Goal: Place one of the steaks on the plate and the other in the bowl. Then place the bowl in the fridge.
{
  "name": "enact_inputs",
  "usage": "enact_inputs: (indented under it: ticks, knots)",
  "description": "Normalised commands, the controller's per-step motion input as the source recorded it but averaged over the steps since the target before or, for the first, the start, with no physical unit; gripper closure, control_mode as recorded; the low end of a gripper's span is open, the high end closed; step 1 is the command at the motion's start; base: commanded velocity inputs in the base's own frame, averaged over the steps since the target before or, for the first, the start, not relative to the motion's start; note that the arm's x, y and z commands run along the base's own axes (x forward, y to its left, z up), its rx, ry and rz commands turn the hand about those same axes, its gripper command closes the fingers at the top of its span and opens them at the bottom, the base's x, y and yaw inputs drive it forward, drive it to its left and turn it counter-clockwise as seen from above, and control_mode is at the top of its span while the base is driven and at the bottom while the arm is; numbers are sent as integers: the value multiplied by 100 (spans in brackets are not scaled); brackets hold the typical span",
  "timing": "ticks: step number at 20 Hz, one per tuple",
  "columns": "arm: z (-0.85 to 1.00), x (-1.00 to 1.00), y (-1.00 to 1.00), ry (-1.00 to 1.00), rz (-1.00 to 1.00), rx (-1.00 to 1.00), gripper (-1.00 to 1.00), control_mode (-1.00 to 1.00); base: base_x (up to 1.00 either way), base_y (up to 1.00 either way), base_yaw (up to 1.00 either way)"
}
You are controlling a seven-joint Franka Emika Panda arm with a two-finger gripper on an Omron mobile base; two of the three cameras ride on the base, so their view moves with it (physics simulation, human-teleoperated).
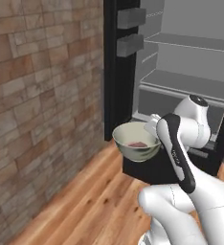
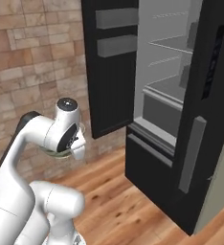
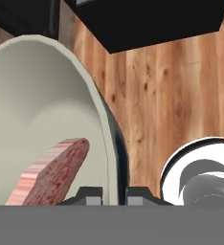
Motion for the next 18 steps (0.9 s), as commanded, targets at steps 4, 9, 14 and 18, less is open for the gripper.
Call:
enact_inputs:
  ticks: [4,9,14,18]
  knots:
    - [0,0,0,0,0,0,100,100,48,8,0]
    - [0,0,0,0,0,0,100,100,0,11,-27]
    - [0,0,0,0,0,0,100,100,33,78,-65]
    - [0,0,0,0,0,0,100,100,13,60,-54]
